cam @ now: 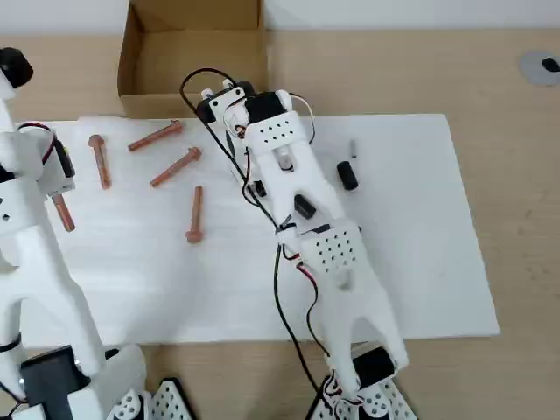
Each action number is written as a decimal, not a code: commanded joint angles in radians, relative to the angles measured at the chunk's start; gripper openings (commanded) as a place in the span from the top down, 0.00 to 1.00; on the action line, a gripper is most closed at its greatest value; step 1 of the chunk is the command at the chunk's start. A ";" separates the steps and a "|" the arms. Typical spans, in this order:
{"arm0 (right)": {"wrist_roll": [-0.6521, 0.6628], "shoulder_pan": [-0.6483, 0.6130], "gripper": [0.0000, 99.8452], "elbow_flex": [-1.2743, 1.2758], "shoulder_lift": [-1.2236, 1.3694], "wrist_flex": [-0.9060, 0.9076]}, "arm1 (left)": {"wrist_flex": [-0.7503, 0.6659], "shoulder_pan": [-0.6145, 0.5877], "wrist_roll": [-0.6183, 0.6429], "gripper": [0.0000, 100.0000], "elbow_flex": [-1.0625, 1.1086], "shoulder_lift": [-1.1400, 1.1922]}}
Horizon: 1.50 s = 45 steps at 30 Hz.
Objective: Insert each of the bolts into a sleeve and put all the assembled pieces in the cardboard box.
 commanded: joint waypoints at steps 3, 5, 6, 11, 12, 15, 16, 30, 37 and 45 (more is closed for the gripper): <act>0.006 -0.016 0.99 -0.051 -0.111 0.025 | -0.011 -0.015 -0.006 0.99 -0.005 -0.053; 0.014 -0.008 0.99 -0.082 -0.179 0.025 | -0.011 -0.015 -0.006 0.99 -0.005 -0.067; 0.021 -0.005 0.99 -0.094 -0.219 0.025 | -0.011 -0.015 -0.006 0.99 -0.005 -0.074; 0.078 -0.001 0.99 -0.113 -0.444 0.025 | -0.009 -0.015 -0.038 0.99 -0.005 -0.113; 0.081 -0.001 0.99 -0.113 -0.489 0.025 | -0.009 -0.015 -0.038 0.99 -0.005 -0.120; 0.081 -0.007 0.99 -0.111 -0.613 0.025 | -0.009 -0.015 -0.034 0.99 -0.005 -0.143; 0.081 -0.013 0.99 -0.111 -0.657 0.025 | -0.009 -0.015 -0.032 0.99 -0.005 -0.151; -0.064 -0.288 0.99 0.389 -1.392 0.025 | -0.158 0.169 0.141 0.99 0.078 -0.595; -0.094 -0.298 0.99 0.903 -1.692 0.009 | -0.431 0.173 0.141 0.99 0.353 -0.734; -0.092 -0.246 0.99 1.515 -1.908 -0.361 | -0.775 0.262 0.141 0.99 0.502 -0.743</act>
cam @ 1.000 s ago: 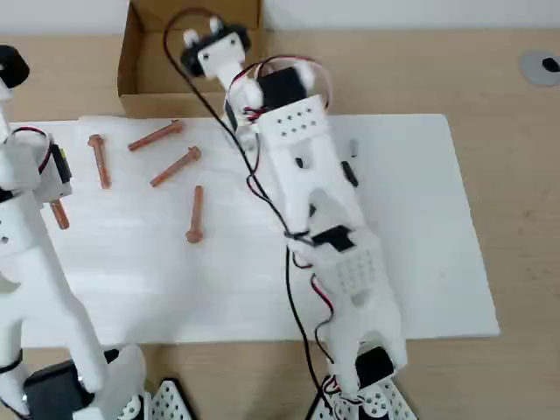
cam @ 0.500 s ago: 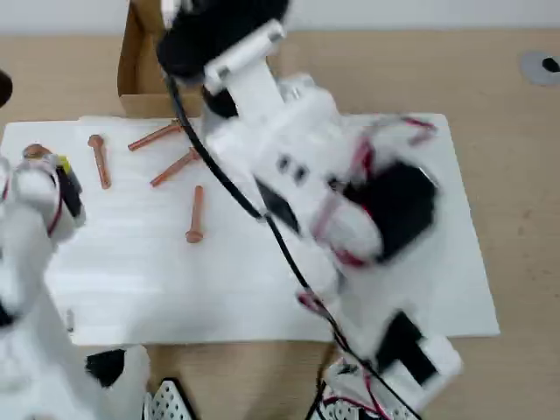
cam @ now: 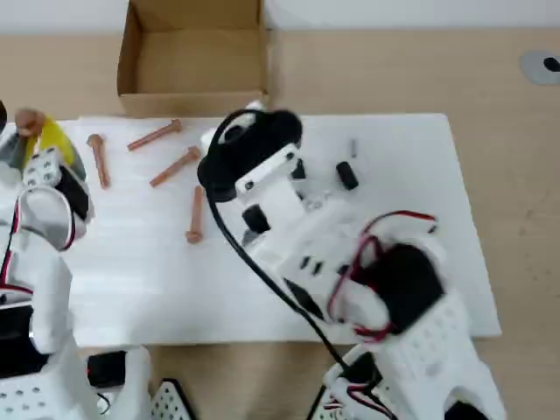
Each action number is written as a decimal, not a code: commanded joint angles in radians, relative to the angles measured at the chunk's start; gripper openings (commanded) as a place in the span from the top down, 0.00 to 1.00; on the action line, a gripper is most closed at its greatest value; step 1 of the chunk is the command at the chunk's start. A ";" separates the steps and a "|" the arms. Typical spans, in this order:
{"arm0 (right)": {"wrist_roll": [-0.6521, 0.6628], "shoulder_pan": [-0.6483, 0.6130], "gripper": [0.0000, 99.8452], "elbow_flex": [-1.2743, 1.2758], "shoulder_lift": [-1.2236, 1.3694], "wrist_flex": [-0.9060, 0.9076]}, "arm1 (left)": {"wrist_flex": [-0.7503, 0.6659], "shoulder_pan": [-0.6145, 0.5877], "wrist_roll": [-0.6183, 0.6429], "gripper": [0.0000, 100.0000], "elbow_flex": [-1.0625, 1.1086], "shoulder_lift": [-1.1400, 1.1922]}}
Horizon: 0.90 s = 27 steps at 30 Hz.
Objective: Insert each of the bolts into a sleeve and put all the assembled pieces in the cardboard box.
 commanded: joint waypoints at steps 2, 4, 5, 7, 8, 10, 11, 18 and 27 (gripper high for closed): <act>-0.008 0.018 0.99 0.263 -0.165 -0.338 | -0.104 0.137 0.006 0.99 0.012 -0.010; -0.008 0.018 0.99 0.335 -0.219 -0.456 | -0.100 0.215 0.008 0.99 0.018 -0.015; -0.008 0.018 0.99 0.375 -0.240 -0.508 | -0.100 0.253 0.008 0.99 0.021 -0.016; -0.008 0.018 0.99 0.450 -0.282 -0.606 | -0.100 0.301 0.026 0.99 0.018 -0.018; -0.008 0.018 0.99 0.489 -0.298 -0.655 | -0.100 0.313 0.057 0.99 0.015 -0.018; -0.005 0.018 0.99 0.568 -0.334 -0.747 | -0.104 0.311 0.166 0.99 0.014 -0.030; -0.005 0.015 0.99 0.608 -0.351 -0.798 | -0.101 0.311 0.222 0.99 0.009 -0.053; -0.003 -0.099 0.99 0.768 -0.438 -0.997 | -0.101 0.365 0.307 0.99 0.011 -0.220; -0.003 -0.139 0.99 0.765 -0.444 -1.054 | -0.009 0.628 0.239 0.99 0.005 -0.228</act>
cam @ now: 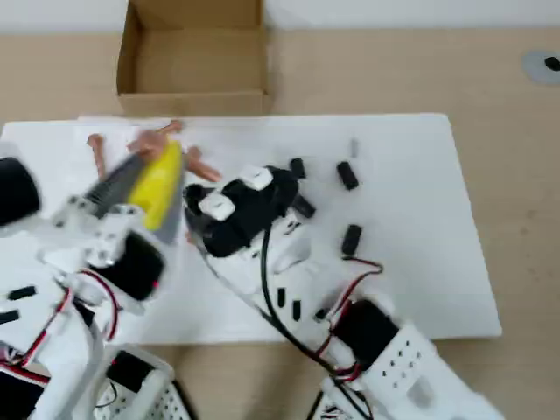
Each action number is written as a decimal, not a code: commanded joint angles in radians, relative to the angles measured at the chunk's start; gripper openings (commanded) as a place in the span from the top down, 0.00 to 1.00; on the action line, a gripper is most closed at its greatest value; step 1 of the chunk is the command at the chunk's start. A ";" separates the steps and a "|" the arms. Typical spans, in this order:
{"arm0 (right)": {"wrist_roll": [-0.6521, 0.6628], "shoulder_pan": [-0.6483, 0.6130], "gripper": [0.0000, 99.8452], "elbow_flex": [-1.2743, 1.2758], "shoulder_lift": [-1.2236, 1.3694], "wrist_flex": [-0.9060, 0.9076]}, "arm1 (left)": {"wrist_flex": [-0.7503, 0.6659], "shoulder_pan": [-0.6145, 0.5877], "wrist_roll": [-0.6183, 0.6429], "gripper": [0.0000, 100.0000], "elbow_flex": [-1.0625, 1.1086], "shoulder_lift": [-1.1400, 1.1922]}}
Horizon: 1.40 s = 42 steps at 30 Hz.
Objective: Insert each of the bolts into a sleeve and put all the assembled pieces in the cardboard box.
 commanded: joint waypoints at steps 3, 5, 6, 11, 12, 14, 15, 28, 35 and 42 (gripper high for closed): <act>0.008 -0.008 0.99 -0.007 -0.038 -0.009 | 0.003 -0.025 -0.112 0.99 -0.028 -0.010; 0.029 -0.012 0.99 -0.007 -0.038 -0.003 | 0.005 -0.071 -0.123 0.99 -0.046 -0.007; 0.034 -0.012 0.99 -0.007 -0.038 -0.003 | 0.005 -0.091 -0.124 0.99 -0.057 -0.004; 0.097 -0.010 0.99 -0.007 -0.038 -0.006 | 0.078 -0.112 -0.153 0.99 -0.146 0.094; 0.106 -0.010 0.99 -0.007 -0.038 -0.008 | 0.106 -0.112 -0.157 0.99 -0.172 0.127; 0.118 -0.010 0.99 -0.008 -0.038 -0.008 | 0.161 -0.112 -0.158 0.99 -0.224 0.196; 0.118 -0.010 0.99 -0.008 -0.038 -0.008 | 0.184 -0.112 -0.158 0.99 -0.247 0.231; 0.117 -0.007 0.99 -0.045 -0.039 -0.002 | 0.293 -0.118 -0.160 0.99 -0.353 0.378; 0.117 -0.007 0.99 -0.044 -0.039 0.000 | 0.324 -0.118 -0.155 0.99 -0.381 0.377; 0.117 -0.001 0.99 -0.044 -0.033 0.000 | 0.422 -0.118 -0.153 0.99 -0.522 0.380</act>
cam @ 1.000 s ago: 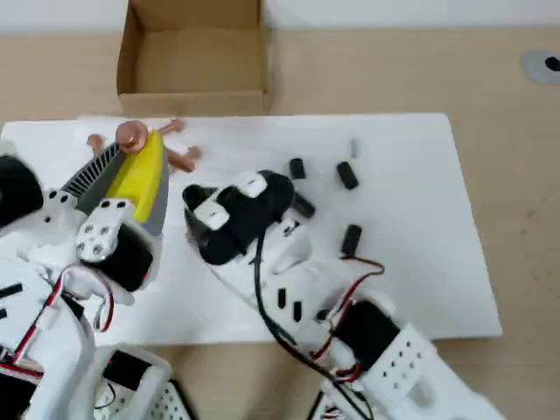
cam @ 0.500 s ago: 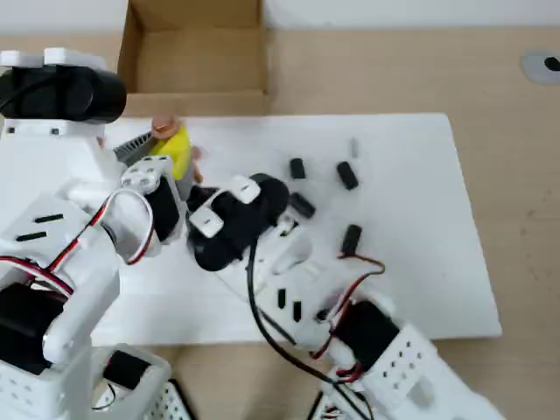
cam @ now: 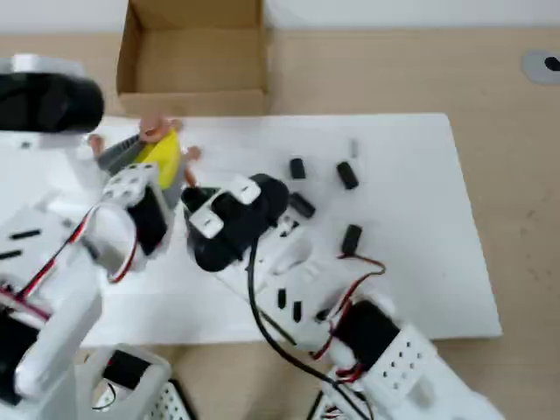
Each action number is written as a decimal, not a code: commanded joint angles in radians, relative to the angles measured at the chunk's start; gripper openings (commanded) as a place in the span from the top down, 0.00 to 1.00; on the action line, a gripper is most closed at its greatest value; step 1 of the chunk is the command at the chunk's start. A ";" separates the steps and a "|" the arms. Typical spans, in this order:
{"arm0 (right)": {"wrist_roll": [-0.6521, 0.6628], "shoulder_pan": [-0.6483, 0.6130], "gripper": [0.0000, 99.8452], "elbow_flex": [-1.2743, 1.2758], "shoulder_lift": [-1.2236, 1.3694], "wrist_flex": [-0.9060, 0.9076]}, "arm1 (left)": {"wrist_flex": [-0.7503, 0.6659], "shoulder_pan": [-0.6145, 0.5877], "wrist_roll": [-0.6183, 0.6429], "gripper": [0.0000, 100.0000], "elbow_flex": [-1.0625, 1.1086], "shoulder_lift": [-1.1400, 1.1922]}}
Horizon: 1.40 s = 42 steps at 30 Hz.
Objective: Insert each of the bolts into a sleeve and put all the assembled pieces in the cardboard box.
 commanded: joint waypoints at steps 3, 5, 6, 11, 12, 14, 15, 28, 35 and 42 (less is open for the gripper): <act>0.006 0.021 0.99 -0.044 -0.024 -0.005 | 0.064 -0.005 -0.003 0.99 -0.106 0.004; 0.006 0.027 0.99 -0.044 -0.024 -0.005 | 0.078 -0.003 -0.003 0.99 -0.103 0.004; 0.006 0.027 0.99 -0.044 -0.024 -0.005 | 0.083 -0.003 -0.002 0.99 -0.101 0.004; 0.006 0.027 0.99 -0.044 -0.024 -0.005 | 0.089 -0.003 -0.002 0.99 -0.089 0.007; 0.006 0.027 0.99 -0.044 -0.025 -0.005 | 0.087 -0.003 -0.002 0.99 -0.077 0.004; 0.006 0.027 0.99 -0.044 -0.027 -0.005 | 0.086 -0.003 -0.002 0.99 -0.051 0.004; 0.006 0.027 0.99 -0.044 -0.027 -0.005 | 0.084 -0.003 -0.002 0.99 -0.038 0.004; 0.002 0.027 0.99 -0.045 -0.028 -0.003 | 0.052 0.068 0.054 0.99 -0.017 0.002; 0.002 0.027 0.99 -0.045 -0.028 -0.003 | -0.002 0.058 0.046 0.99 0.034 0.001; 0.002 0.027 0.99 -0.045 -0.030 -0.002 | -0.003 0.057 0.044 0.99 0.031 -0.001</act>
